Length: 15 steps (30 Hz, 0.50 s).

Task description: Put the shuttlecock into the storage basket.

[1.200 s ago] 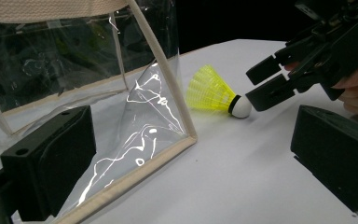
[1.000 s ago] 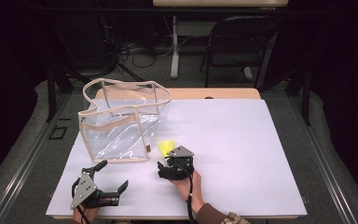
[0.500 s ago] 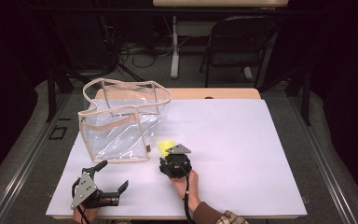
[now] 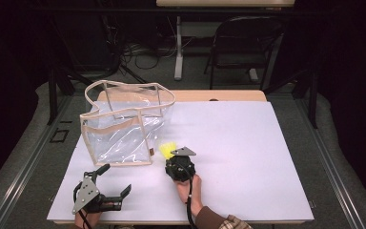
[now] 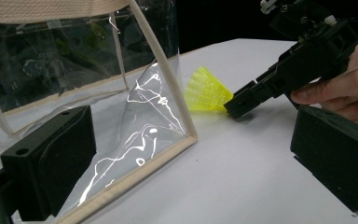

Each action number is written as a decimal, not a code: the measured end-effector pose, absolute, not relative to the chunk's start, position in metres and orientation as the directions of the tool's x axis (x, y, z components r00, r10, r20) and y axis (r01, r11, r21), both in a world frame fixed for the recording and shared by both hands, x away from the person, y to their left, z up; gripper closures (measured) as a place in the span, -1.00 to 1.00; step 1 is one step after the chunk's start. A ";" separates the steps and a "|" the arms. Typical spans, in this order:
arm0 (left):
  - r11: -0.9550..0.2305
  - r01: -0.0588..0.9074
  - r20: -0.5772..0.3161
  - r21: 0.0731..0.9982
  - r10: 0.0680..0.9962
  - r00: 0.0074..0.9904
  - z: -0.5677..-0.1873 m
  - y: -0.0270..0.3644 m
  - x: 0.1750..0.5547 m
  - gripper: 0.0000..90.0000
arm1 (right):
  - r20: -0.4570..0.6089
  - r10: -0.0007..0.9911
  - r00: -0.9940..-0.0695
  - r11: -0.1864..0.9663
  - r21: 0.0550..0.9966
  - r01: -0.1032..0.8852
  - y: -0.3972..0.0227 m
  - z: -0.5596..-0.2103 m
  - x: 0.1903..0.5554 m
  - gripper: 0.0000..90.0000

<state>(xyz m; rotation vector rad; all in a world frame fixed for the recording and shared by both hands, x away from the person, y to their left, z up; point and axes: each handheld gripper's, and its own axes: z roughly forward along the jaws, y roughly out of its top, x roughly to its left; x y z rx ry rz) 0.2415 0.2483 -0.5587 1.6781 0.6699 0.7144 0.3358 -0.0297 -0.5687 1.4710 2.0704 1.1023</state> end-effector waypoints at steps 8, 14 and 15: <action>-0.201 0.060 0.113 0.978 0.747 0.655 -0.559 0.248 0.241 -1.00 | 0.163 0.911 -0.380 0.125 0.768 0.628 -0.034 -0.566 0.335 0.44; -0.201 0.061 0.113 0.978 0.748 0.654 -0.559 0.248 0.241 -1.00 | 0.162 0.906 -0.392 0.129 0.775 0.619 -0.035 -0.562 0.333 0.45; -0.202 0.062 0.114 0.977 0.749 0.653 -0.559 0.248 0.241 -1.00 | 0.163 0.905 -0.393 0.128 0.777 0.617 -0.036 -0.562 0.332 0.45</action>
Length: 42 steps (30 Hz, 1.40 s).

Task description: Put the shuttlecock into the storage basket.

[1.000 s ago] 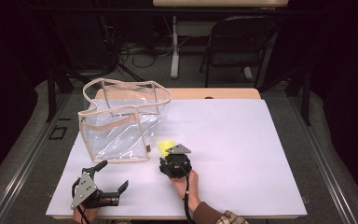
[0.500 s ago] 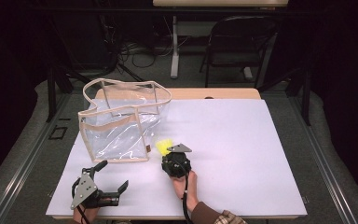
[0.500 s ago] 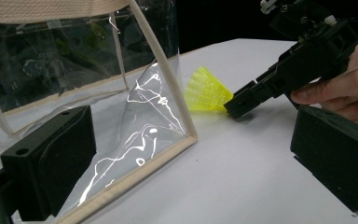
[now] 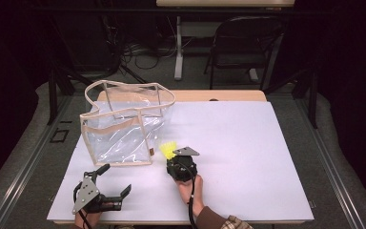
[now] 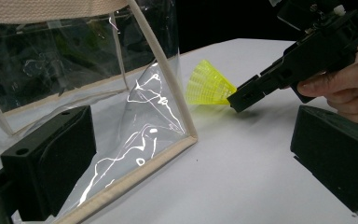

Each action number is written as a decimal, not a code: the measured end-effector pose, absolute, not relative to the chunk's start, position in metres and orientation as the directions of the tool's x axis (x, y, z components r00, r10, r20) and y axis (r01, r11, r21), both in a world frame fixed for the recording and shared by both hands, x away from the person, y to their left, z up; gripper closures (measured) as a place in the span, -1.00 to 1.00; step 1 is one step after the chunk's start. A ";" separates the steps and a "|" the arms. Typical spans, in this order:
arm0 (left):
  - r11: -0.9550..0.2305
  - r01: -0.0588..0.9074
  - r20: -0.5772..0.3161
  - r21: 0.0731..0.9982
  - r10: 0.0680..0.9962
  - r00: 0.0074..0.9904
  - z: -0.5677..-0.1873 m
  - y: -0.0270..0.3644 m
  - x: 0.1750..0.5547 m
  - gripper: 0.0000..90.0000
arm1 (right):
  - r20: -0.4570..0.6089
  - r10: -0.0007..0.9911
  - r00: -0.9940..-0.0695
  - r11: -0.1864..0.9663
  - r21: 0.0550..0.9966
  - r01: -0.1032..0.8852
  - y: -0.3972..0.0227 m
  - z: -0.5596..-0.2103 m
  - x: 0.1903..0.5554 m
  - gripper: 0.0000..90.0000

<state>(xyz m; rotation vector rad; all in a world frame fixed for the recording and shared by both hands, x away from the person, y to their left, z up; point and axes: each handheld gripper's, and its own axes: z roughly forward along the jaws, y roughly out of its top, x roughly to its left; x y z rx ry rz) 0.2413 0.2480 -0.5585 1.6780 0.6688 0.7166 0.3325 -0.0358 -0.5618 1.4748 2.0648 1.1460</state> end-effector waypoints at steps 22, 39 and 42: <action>-0.204 0.062 0.115 0.977 0.750 0.652 -0.559 0.248 0.241 -1.00 | 0.163 0.895 -0.415 0.142 0.779 0.611 -0.050 -0.557 0.334 0.45; -0.211 0.066 0.118 0.975 0.749 0.652 -0.559 0.247 0.242 -1.00 | 0.146 0.888 -0.437 0.167 0.782 0.601 -0.064 -0.553 0.341 0.45; -0.209 0.066 0.117 0.976 0.750 0.651 -0.559 0.247 0.242 -1.00 | 0.142 0.886 -0.441 0.176 0.778 0.603 -0.065 -0.552 0.342 0.45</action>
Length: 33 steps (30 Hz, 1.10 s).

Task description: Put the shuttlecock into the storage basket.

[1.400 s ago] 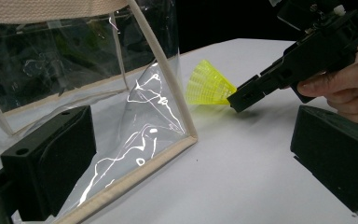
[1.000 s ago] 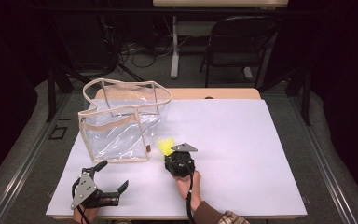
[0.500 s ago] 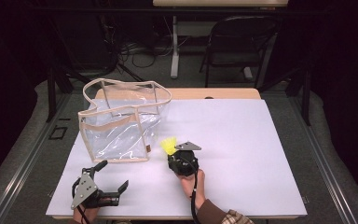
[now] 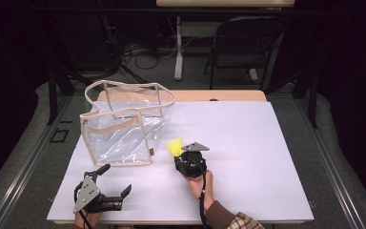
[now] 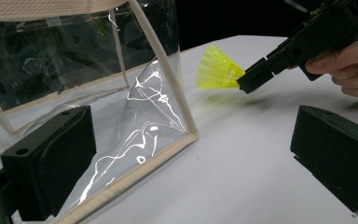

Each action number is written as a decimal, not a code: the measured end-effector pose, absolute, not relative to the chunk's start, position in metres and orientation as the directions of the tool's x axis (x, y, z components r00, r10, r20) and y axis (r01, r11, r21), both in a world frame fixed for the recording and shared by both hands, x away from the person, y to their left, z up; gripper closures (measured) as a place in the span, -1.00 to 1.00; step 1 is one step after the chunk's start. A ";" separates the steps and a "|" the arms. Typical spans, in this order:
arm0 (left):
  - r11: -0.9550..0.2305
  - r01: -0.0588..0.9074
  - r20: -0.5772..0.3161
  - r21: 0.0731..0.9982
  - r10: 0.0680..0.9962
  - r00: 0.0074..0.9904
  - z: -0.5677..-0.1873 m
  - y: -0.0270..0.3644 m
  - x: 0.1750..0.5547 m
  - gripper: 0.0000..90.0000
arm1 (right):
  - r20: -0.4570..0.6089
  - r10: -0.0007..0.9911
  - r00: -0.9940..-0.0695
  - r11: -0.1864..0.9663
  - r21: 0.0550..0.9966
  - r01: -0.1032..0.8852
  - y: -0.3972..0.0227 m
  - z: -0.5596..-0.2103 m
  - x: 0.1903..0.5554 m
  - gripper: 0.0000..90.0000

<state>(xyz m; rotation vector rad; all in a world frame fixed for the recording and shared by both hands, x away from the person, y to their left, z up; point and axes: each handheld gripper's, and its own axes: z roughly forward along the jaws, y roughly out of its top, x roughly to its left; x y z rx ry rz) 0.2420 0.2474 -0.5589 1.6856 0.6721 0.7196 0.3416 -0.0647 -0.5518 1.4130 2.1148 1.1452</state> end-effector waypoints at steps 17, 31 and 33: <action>-0.212 0.066 0.119 0.975 0.751 0.649 -0.559 0.247 0.242 -1.00 | 0.119 0.892 -0.436 0.185 0.783 0.593 -0.078 -0.546 0.349 0.45; -0.211 0.067 0.118 0.975 0.751 0.650 -0.559 0.247 0.242 -0.99 | 0.099 0.897 -0.431 0.190 0.793 0.578 -0.091 -0.535 0.359 0.45; -0.212 0.067 0.118 0.975 0.750 0.651 -0.559 0.247 0.242 -1.00 | 0.097 0.897 -0.430 0.189 0.797 0.574 -0.093 -0.533 0.361 0.45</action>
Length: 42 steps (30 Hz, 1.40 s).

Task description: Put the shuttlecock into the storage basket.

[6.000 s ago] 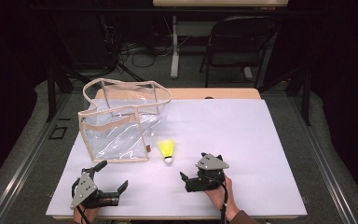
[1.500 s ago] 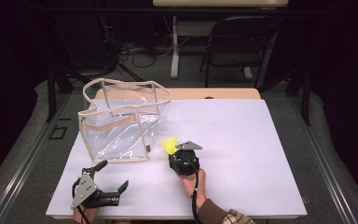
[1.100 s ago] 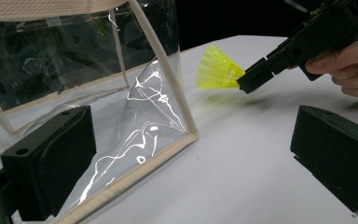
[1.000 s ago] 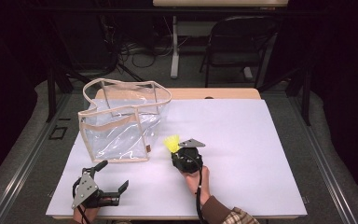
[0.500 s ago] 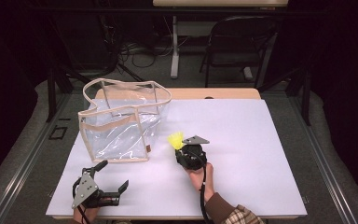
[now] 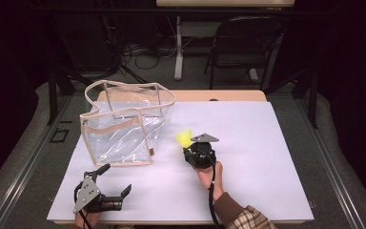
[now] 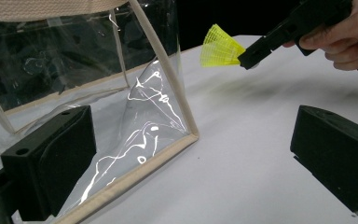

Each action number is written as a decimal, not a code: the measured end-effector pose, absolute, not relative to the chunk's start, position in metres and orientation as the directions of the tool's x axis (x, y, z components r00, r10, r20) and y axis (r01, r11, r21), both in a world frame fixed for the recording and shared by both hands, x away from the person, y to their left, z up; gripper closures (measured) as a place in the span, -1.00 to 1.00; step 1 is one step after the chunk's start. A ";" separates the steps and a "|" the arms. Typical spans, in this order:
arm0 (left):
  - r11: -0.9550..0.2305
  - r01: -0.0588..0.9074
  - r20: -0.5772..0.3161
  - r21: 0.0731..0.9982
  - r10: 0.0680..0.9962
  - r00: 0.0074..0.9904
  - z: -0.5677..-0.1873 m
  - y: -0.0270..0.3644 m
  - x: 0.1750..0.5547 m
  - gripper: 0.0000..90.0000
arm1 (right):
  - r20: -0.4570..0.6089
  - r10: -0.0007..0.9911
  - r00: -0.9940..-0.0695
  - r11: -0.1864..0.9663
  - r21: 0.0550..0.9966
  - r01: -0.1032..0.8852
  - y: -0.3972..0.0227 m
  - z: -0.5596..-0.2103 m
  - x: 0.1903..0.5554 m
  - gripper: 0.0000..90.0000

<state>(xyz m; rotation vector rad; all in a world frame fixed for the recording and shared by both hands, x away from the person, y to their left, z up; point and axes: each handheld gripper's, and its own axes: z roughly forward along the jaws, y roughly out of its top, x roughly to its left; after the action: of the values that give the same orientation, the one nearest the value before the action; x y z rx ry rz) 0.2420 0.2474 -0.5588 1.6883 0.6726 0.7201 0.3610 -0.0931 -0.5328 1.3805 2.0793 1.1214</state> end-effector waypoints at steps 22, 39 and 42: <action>-0.211 0.064 0.119 0.975 0.750 0.650 -0.559 0.247 0.242 -1.00 | 0.067 0.895 -0.440 0.217 0.798 0.562 -0.104 -0.515 0.379 0.45; -0.210 0.065 0.118 0.976 0.750 0.651 -0.559 0.247 0.242 -1.00 | 0.052 0.894 -0.445 0.228 0.803 0.550 -0.110 -0.496 0.391 0.45; -0.209 0.064 0.118 0.976 0.751 0.650 -0.559 0.247 0.242 -1.00 | 0.051 0.894 -0.446 0.227 0.806 0.547 -0.111 -0.494 0.392 0.45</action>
<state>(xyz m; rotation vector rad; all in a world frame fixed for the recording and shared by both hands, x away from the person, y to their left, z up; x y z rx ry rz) 0.2420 0.2474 -0.5586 1.6841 0.6715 0.7213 0.3922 -0.1109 -0.4937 1.3254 2.0819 1.0969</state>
